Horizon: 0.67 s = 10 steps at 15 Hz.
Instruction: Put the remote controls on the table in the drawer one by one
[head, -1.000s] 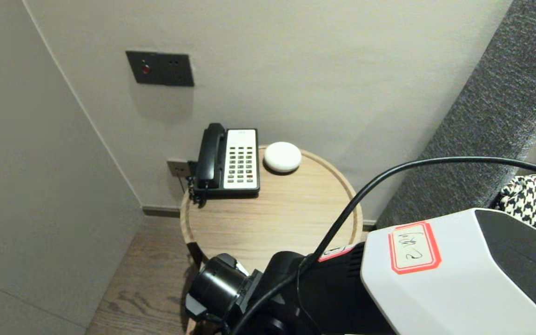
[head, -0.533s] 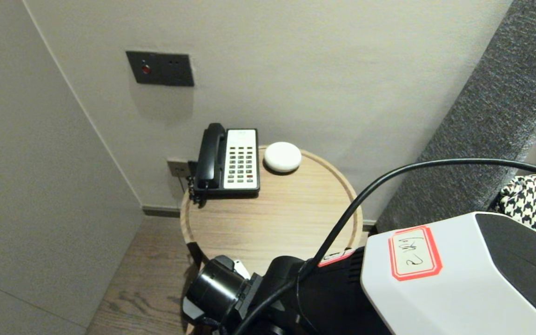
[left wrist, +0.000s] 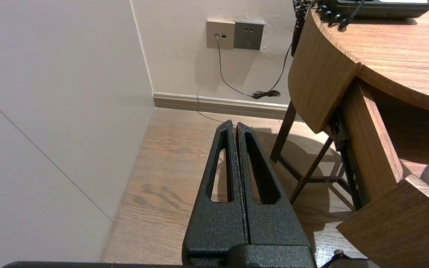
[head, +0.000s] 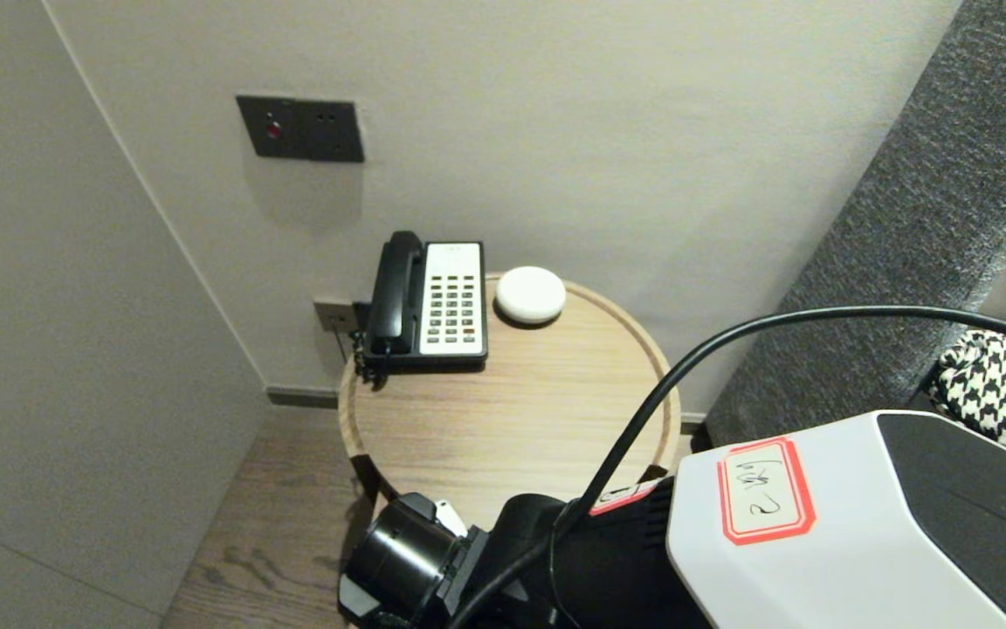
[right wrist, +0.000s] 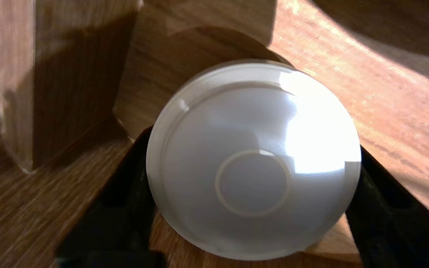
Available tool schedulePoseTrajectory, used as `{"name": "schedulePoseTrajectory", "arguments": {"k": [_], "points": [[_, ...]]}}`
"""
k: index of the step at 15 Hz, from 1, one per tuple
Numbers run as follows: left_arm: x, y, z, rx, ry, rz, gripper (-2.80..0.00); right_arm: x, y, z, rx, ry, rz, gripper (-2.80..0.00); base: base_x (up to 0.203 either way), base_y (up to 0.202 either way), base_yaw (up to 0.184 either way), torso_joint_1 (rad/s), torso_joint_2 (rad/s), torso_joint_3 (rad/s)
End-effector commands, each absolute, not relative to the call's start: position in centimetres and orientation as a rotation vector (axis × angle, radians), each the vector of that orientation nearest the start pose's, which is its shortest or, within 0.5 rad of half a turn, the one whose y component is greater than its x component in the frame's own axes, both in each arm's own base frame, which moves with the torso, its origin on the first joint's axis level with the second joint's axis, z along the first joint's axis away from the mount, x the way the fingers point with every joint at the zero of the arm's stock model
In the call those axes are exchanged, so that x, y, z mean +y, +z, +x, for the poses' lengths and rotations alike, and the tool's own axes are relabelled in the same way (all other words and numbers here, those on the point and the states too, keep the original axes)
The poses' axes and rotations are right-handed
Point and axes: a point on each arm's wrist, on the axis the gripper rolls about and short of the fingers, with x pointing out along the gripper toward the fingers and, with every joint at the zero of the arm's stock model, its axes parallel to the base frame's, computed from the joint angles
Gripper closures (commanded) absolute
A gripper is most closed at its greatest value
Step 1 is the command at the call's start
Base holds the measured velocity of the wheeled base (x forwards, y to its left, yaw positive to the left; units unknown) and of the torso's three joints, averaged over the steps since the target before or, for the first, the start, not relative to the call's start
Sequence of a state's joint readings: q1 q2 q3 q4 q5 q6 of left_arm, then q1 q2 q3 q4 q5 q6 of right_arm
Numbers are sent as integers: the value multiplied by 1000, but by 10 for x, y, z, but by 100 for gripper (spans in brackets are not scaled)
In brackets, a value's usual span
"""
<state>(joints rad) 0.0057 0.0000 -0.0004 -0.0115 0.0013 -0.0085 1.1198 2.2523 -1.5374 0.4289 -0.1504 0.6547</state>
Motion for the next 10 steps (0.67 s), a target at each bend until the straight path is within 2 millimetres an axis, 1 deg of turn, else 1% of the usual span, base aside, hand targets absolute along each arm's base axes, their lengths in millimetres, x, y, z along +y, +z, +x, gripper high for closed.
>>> {"name": "schedulePoseTrajectory", "arguments": {"k": [1, 6, 8, 10], "points": [[0, 77, -23, -14, 8, -9, 0, 370, 81, 182, 1157, 490, -141, -280, 0, 0, 0, 0, 0, 0], [0, 77, -23, -11, 8, -9, 0, 370, 84, 178, 1153, 499, -144, -280, 0, 0, 0, 0, 0, 0], [0, 77, -23, -13, 8, -9, 0, 368, 94, 177, 1137, 510, -127, -280, 0, 0, 0, 0, 0, 0], [0, 77, -23, -12, 8, -9, 0, 363, 110, 176, 1114, 523, -103, -280, 0, 0, 0, 0, 0, 0]]}}
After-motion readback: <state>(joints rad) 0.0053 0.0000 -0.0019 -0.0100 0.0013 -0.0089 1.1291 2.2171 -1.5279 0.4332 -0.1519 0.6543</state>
